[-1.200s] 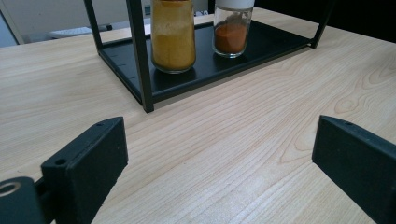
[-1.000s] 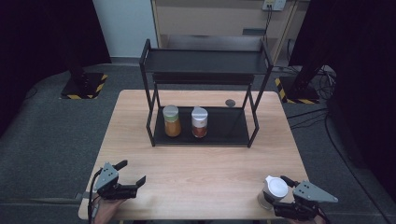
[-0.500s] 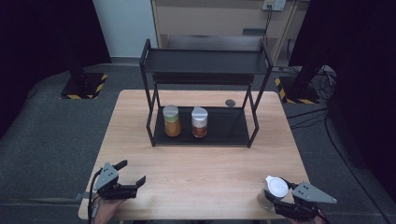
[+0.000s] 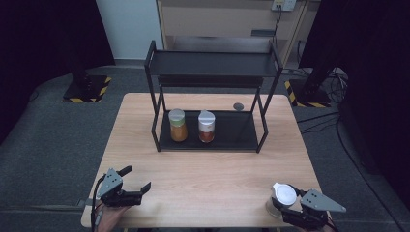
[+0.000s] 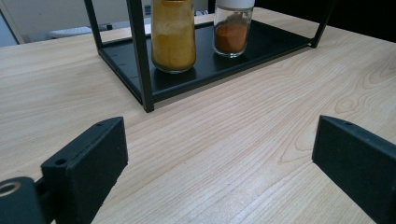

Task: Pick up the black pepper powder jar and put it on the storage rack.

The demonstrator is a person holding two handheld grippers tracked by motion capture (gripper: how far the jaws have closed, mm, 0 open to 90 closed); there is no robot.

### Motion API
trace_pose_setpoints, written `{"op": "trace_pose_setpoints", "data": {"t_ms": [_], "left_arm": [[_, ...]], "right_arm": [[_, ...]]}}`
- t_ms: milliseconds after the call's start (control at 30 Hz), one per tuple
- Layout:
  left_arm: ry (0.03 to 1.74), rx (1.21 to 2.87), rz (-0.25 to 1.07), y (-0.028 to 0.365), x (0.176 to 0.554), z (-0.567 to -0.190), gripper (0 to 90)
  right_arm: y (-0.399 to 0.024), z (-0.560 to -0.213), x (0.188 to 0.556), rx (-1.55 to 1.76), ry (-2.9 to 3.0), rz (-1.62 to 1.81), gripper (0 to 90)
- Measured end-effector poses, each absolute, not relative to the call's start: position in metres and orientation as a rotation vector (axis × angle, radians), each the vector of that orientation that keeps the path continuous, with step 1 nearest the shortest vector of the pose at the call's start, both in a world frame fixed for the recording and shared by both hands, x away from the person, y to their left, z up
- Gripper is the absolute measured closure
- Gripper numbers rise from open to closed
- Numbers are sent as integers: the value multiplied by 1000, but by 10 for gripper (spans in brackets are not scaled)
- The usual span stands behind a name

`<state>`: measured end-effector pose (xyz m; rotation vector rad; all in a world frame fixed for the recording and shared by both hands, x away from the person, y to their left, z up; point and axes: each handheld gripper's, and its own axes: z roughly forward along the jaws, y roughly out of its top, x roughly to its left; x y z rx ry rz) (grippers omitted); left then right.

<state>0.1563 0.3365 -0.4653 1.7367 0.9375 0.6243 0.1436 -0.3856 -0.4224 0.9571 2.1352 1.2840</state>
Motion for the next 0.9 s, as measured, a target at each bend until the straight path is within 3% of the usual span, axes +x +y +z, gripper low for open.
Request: {"op": "trace_pose_setpoints", "data": {"t_ms": [900], "left_arm": [[940,1730,623,337,156,-466,30]], "right_arm": [[-360,-387,173,923,2133,1339,314]]}}
